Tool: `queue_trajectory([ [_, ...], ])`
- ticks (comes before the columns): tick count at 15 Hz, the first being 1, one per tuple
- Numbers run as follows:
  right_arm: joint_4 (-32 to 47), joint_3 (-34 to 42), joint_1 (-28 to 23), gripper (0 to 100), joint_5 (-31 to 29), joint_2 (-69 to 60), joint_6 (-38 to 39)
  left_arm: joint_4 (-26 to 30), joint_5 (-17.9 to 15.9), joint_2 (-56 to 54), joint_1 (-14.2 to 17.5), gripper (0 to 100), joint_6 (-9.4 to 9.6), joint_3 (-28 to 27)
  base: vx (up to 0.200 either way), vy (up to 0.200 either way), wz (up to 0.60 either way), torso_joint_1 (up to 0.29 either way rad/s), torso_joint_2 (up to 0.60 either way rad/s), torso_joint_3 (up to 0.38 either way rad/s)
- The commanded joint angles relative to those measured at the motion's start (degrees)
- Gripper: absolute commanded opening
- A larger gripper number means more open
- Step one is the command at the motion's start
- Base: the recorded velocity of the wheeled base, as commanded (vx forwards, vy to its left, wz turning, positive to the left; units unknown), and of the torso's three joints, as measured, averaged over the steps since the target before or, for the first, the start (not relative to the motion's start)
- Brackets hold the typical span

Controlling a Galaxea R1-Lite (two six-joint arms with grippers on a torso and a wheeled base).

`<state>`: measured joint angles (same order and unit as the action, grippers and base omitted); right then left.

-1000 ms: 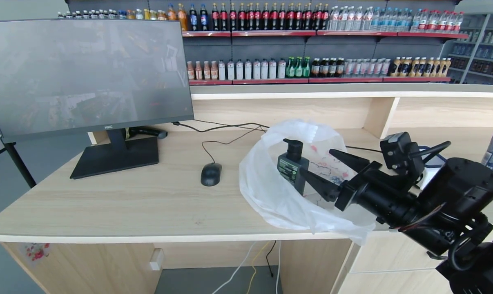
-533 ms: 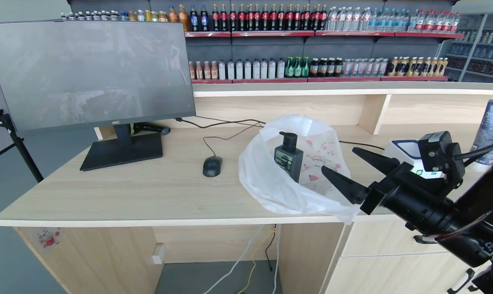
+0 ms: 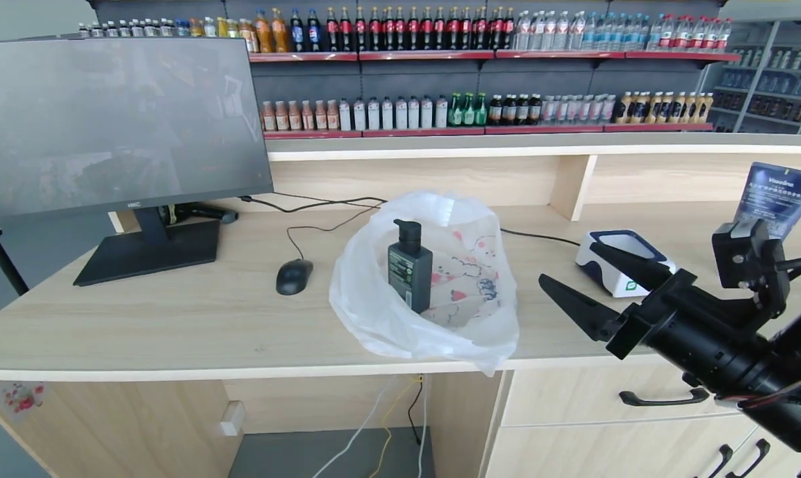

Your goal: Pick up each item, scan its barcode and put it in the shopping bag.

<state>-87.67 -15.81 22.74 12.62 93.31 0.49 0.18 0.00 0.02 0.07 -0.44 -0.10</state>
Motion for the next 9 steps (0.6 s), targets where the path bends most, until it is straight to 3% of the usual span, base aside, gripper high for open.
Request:
queue_trajectory([
  [1, 0.0, 0.3, -0.1, 100, 0.0, -0.7, 0.0, 0.0, 0.0, 0.0, 0.0, 100, -0.09, 0.0, 0.0, -0.2, 0.0, -0.002, 0.01, -0.002],
  [9, -0.1, -0.1, -0.1, 100, 0.0, 0.6, -0.1, 0.0, 0.0, 0.0, 0.0, 100, -0.09, 0.0, 0.0, -0.2, 0.0, 0.0, 0.0, 0.003],
])
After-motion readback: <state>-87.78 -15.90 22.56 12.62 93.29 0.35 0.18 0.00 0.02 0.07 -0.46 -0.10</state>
